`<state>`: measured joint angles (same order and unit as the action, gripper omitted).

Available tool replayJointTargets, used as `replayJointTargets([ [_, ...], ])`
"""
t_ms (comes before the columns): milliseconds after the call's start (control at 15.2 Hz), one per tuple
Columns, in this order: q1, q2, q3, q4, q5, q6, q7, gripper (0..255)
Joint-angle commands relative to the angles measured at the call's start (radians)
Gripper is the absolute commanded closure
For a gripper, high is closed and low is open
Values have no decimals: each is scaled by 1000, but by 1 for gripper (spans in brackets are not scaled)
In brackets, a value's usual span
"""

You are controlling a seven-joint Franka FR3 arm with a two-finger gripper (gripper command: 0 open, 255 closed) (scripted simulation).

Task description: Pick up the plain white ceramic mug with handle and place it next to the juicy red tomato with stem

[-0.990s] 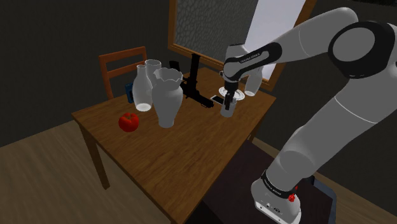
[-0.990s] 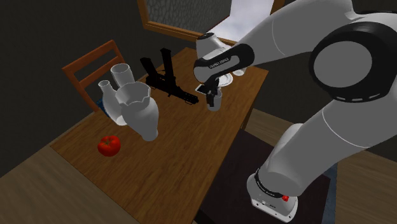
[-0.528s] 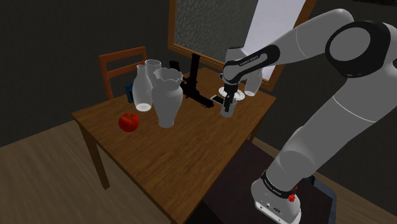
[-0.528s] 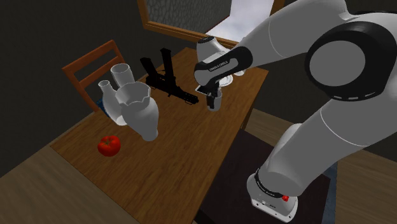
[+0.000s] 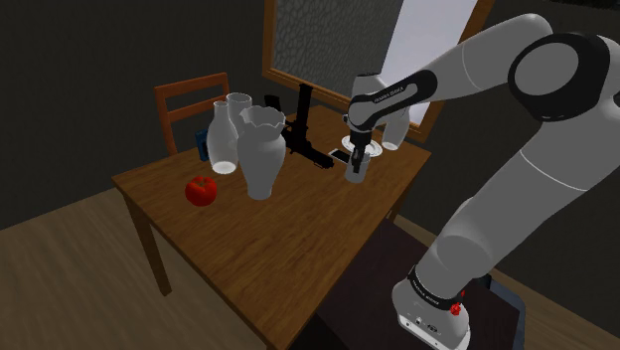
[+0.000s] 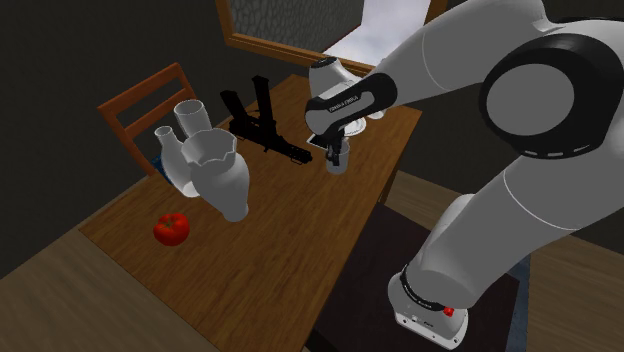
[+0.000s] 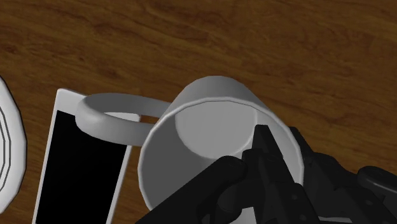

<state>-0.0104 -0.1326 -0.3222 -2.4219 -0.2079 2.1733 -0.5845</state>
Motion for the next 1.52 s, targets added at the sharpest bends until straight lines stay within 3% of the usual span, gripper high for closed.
replayJointTargets([
  [0, 0, 0, 0, 0, 0, 0, 0, 255],
  [198, 0, 0, 0, 0, 0, 0, 0, 255],
  [1452, 4, -126, 23, 148, -4, -271, -11, 255],
])
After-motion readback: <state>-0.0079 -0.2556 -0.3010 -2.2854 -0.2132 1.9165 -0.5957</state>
